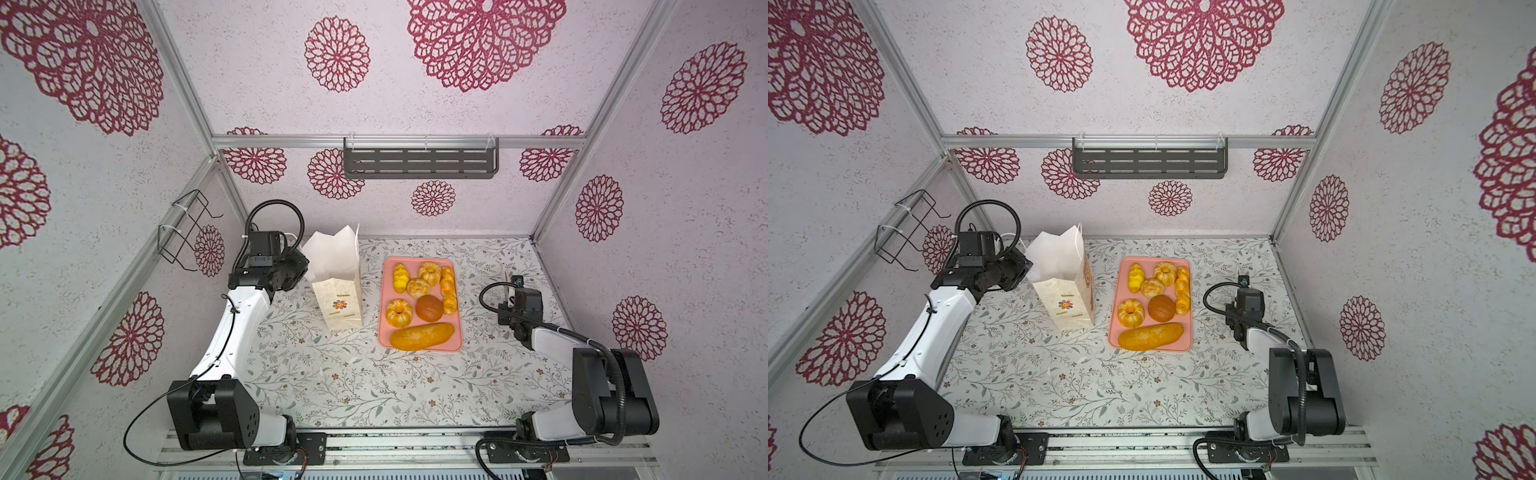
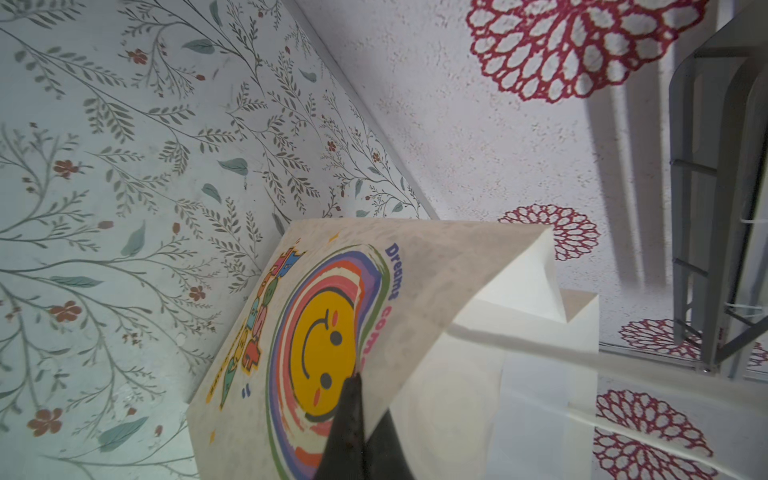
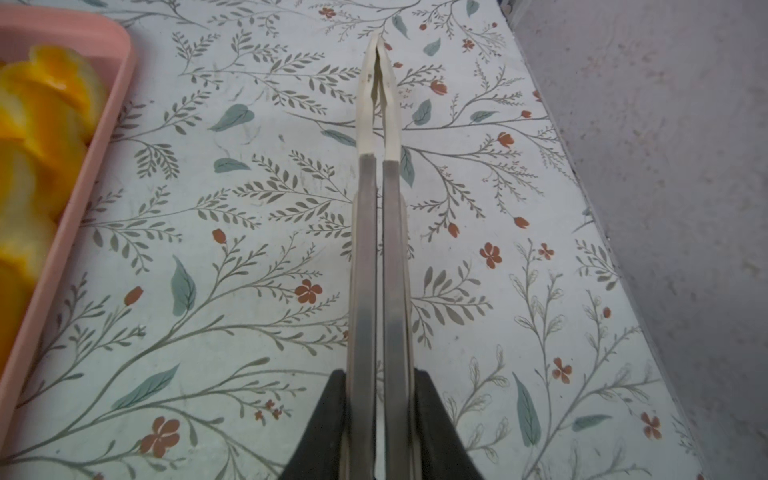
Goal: Take the fake bread out of the paper bag
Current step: 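Withdraw the right tongs from the tray toward the table edge, then set the tongs down with the right gripper while the left stands the bag up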
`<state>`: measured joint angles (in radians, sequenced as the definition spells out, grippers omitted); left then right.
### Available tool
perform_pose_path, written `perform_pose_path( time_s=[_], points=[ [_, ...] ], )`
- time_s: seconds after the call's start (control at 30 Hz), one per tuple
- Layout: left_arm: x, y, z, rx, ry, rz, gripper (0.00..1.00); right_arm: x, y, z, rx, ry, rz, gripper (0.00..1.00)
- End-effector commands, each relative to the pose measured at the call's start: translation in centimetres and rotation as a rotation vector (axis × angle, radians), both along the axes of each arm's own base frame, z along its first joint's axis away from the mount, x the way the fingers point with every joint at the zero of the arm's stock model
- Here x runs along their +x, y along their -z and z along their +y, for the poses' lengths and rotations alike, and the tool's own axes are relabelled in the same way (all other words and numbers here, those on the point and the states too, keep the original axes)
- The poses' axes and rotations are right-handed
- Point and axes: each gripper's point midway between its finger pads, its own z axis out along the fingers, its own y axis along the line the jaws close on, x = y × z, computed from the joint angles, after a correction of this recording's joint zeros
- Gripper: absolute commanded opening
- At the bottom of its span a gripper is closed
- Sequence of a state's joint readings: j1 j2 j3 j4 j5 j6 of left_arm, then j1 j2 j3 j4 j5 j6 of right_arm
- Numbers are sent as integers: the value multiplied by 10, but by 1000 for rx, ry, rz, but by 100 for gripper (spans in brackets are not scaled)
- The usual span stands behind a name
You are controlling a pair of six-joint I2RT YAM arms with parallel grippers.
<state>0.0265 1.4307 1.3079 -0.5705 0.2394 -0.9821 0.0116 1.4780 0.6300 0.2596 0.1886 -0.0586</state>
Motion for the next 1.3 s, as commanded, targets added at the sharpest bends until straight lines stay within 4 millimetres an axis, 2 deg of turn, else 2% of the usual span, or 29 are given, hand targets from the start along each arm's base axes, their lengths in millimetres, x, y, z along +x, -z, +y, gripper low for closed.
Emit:
perform_pose_path(
  time_s=[0.0,0.07,0.1,0.17,0.3,0.4,0.43,0.5,0.53,0.57,0.63,0.67,0.7,0.77,0.8,0.83,1.07,1.17,1.27],
  points=[
    [16,-19,-9,-85,29,-86,0,31,-29,5,-22,-54,-98,6],
    [19,-16,-9,-67,42,-85,0,35,-24,7,-21,-69,-63,15],
    [20,-13,-9,-59,49,-79,0,36,-21,7,-20,-70,-48,22],
    [20,-7,-9,-47,63,-66,0,37,-16,0,-37,-31,-6,32],
    [18,4,-13,-35,101,-49,0,35,-3,-11,-59,36,95,38],
    [13,11,-15,-26,118,-37,0,36,-4,-8,-26,46,110,48],
    [11,12,-15,-20,122,-35,0,36,-3,-7,-16,46,119,55],
    [8,13,-15,-9,132,-35,15,35,-2,-5,8,50,142,59],
    [6,12,-16,-2,140,-37,24,36,-3,-4,20,58,151,79],
    [4,11,-16,4,143,-35,32,35,-3,-4,32,68,168,85],
    [0,6,-17,18,154,-43,45,36,-3,-1,62,75,195,86],
    [-2,3,-17,25,158,-48,59,37,-5,0,76,81,200,87],
    [-5,0,-17,34,161,-52,64,38,-7,2,88,88,207,97],
    [-10,-8,-17,51,170,-66,78,37,-11,4,119,97,198,99],
    [-13,-11,-16,63,171,-70,91,37,-13,6,133,98,188,99],
    [-16,-17,-15,74,167,-80,98,35,-15,7,142,101,180,99],
    [-43,-55,-15,116,183,-110,97,16,-29,12,197,106,119,99],
    [-60,-80,-14,149,189,-163,97,11,-40,15,216,94,57,99],
    [-83,-111,-3,232,140,-278,97,7,-55,35,166,-19,-19,99]
  ],
)
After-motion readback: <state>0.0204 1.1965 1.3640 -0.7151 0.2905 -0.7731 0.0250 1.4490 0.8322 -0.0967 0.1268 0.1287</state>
